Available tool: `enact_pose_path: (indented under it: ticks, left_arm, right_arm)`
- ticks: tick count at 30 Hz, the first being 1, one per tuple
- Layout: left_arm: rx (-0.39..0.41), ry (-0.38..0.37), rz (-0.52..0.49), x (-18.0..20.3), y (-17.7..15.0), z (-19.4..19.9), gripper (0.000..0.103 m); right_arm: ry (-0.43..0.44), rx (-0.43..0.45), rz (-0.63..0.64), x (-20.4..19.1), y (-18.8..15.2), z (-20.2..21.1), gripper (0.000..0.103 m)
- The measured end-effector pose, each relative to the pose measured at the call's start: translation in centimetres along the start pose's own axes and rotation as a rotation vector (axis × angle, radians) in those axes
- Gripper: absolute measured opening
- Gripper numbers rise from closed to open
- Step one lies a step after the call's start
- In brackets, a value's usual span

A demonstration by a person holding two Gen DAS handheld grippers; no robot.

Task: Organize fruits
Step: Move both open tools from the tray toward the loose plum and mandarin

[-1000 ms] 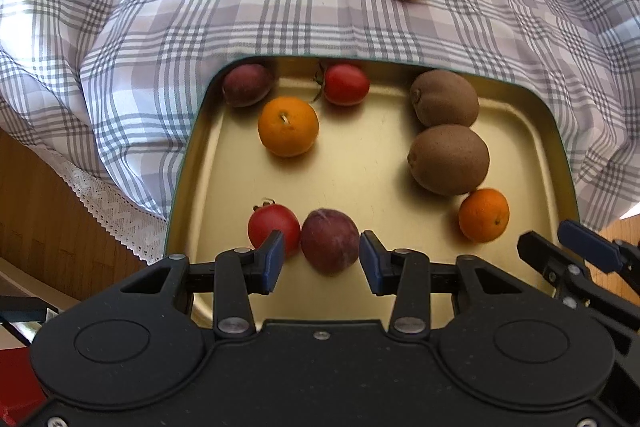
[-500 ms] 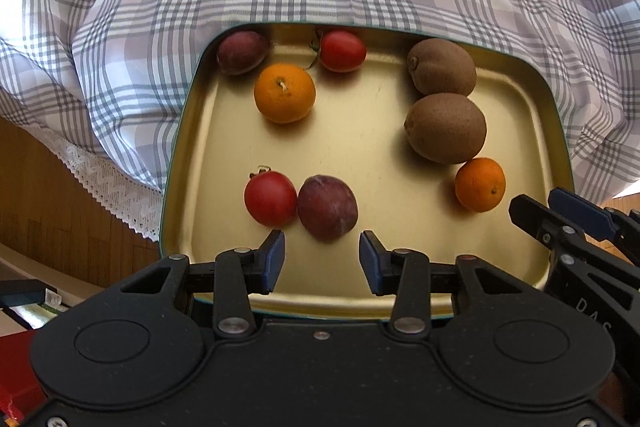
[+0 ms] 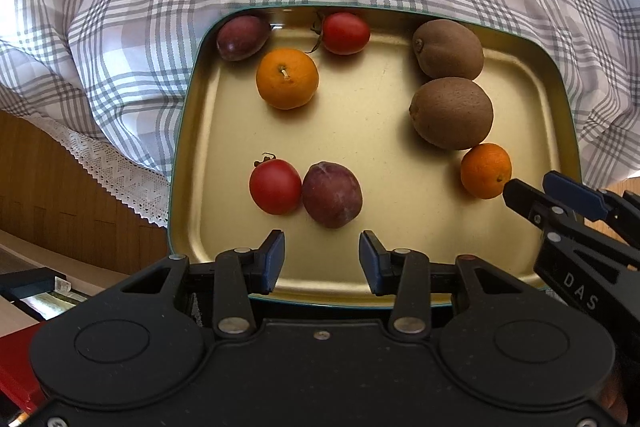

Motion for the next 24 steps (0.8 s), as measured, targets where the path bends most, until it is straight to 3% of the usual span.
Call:
enact_pose_path:
  ticks: [13,24]
  left_arm:
    - [-0.060,-0.002,0.003,-0.5,2.1,0.5,0.050]
    - [-0.080,-0.007,0.027,-0.9,6.3,0.7,0.050]
  right_arm:
    - [-0.002,-0.057,0.019,-0.3,3.2,-0.6,0.040]
    - [-0.005,-0.078,0.026,-0.2,7.6,-1.5,0.040]
Point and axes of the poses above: each gripper's, at about its wrist camera, not at the fingertips, and z roughly against the way its jaws point, x to its right, y to its top, the point moved 3 cm from there along -z, roughly the way its jaws point, and after that the axes turned 14 degrees about -y, right-handed, at the moved point
